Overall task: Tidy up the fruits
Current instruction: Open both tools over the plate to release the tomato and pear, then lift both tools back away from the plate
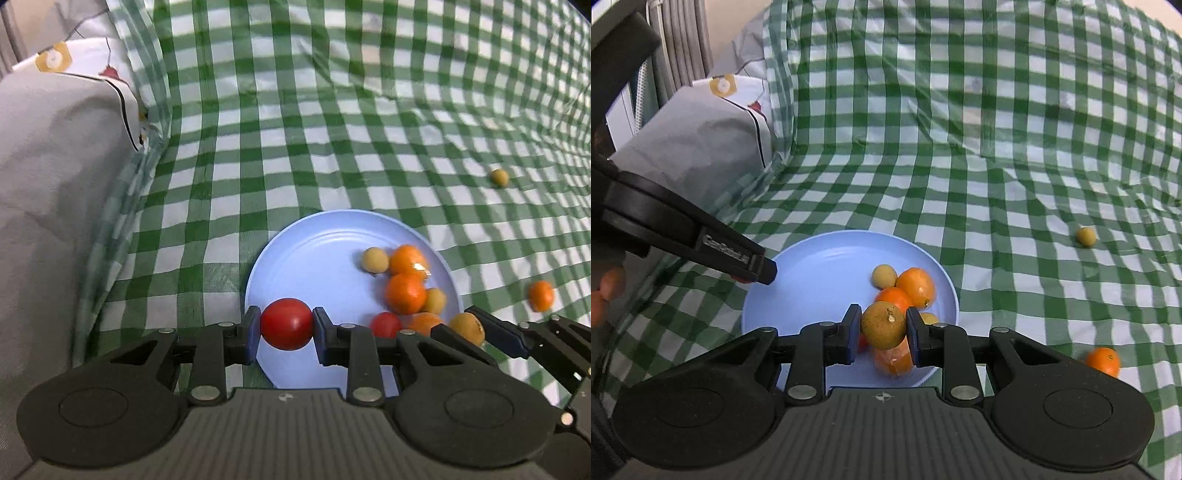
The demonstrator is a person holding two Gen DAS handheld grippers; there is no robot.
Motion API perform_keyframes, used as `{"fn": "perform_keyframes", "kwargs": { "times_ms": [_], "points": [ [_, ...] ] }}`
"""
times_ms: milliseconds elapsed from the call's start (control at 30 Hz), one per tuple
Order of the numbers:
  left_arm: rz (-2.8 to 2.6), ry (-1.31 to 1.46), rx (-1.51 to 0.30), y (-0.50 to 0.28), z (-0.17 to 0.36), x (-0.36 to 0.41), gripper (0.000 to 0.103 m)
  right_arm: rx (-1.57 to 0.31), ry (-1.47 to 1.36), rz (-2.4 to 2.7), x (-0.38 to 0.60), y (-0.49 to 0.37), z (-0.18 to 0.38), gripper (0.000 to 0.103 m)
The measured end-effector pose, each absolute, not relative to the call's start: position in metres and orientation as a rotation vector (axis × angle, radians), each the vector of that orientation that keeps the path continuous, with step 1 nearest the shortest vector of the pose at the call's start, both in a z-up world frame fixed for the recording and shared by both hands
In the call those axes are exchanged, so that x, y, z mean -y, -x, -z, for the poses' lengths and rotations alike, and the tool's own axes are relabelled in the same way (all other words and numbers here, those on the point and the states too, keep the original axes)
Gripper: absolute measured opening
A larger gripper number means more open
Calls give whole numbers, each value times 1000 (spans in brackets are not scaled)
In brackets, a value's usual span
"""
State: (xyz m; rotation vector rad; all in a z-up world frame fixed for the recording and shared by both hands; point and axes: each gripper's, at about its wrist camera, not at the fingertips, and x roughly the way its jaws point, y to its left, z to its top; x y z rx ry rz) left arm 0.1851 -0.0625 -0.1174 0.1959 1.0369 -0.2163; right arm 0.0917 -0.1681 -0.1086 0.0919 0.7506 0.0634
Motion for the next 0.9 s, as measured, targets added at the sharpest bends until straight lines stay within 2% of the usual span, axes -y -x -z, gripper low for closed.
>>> {"fn": "perform_keyframes", "kwargs": {
  "times_ms": [200, 233, 267, 300, 333, 367, 433, 533, 733, 900],
  "points": [
    [208, -221, -1053, -200, 135, 67, 35, -768, -91, -81, 167, -107, 122, 27],
    [211, -225, -1054, -201, 135, 67, 51, -771, -91, -97, 166, -109, 124, 27],
    [214, -223, -1060, -201, 134, 66, 75, -779, -85, -117, 166, -112, 125, 28],
    [211, -213, -1056, -200, 130, 64, 85, -790, -75, -128, 165, -113, 125, 39],
    [208, -192, -1031, -197, 125, 60, 95, -800, -64, -127, 164, -114, 124, 55],
    [210, -180, -1001, -191, 118, 58, 101, -798, -62, -117, 164, -111, 121, 62],
    [206, -190, -986, -179, 108, 54, 102, -791, -68, -109, 164, -101, 116, 78],
    [194, -206, -1016, -156, 98, 45, 103, -816, -73, -95, 164, -77, 105, 89],
    [137, -172, -1026, -79, 68, 14, 103, -843, -140, -64, 165, -11, 70, 99],
    [111, -121, -1018, -26, 41, -4, 103, -780, -164, -44, 155, 33, 33, 100]
  ]
}}
